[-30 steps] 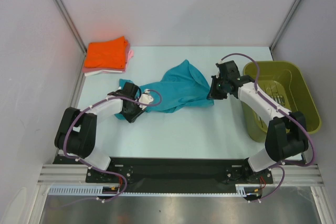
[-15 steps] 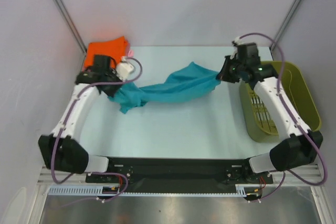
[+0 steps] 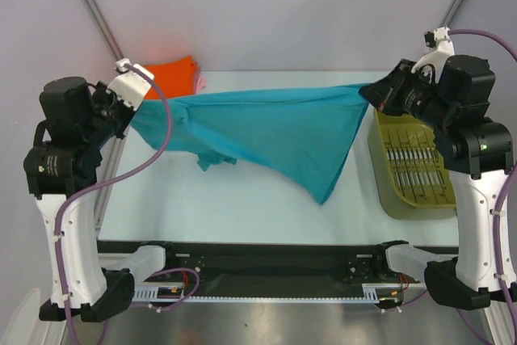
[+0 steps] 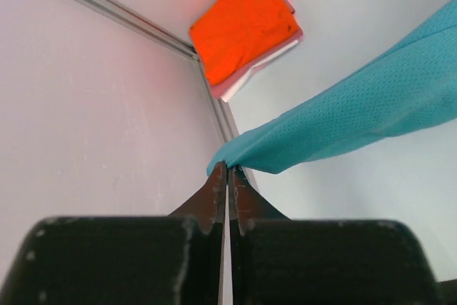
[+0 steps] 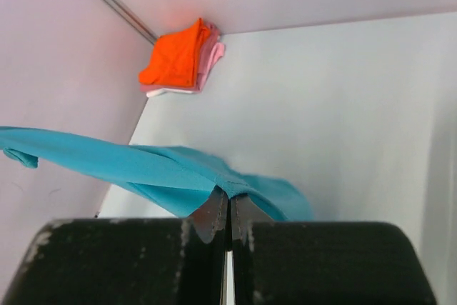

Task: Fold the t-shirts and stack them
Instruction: Flatten the tshirt out

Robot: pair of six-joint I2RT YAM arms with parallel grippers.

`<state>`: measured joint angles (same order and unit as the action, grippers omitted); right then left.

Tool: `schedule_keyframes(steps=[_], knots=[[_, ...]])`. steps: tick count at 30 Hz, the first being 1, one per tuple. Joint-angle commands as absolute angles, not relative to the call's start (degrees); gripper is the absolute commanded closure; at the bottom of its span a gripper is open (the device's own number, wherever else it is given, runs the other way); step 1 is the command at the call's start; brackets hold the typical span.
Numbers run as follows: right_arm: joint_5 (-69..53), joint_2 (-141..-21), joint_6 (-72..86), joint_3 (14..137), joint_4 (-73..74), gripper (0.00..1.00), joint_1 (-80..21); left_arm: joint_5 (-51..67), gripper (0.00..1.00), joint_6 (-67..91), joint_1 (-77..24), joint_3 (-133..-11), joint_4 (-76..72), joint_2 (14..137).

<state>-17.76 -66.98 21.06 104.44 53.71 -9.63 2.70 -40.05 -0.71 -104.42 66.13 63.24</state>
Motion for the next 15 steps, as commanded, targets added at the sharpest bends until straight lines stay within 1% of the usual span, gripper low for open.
schedule_keyframes(steps=[1,4,5,6,7,9,10,12,13,14,15], knots=[[-19.51,-69.34,21.62,105.82,51.35,1.00,-8.35,-2.11,1.00,-40.95,-0.26,-105.30,64.00,65.03],[-21.18,-76.09,20.92,107.75,42.82,1.00,-6.77,-3.60,1.00,-41.22,-0.26,-104.59,57.67,68.97],[-21.18,-78.29,21.18,108.97,40.89,1.00,-6.16,-3.86,1.00,-40.96,1.39,-105.90,54.44,70.47],[-21.53,-83.62,21.62,111.77,37.48,1.00,-5.11,-4.13,1.00,-40.35,1.58,-107.13,53.01,71.97],[-21.53,-86.28,23.27,114.49,36.57,1.00,-4.84,-4.57,1.00,-38.95,2.02,-108.62,51.87,73.72],[-22.23,-92.69,23.90,120.64,35.60,1.00,-4.31,-5.27,1.00,-37.19,2.37,-114.85,48.79,79.26],[-22.24,-98.99,24.60,128.77,35.86,1.00,-3.87,-6.14,1.00,-35.70,2.55,-117.31,47.74,81.19],[-23.63,-104.30,27.41,137.24,35.95,1.00,-3.08,-6.94,1.00,-34.63,2.64,-126.53,45.62,87.43],[-23.73,-109.11,28.73,143.72,35.69,1.00,-2.03,-7.73,1.00,-33.67,2.55,-130.22,45.18,91.89],[-24.08,-110.46,32.39,146.14,34.81,1.00,-1.41,-8.17,1.00,-33.31,2.55,-137.48,44.65,93.93],[-24.87,-111.52,34.26,146.94,31.32,1.00,-0.54,-8.43,1.00,-33.22,2.55,-140.77,44.30,95.96]])
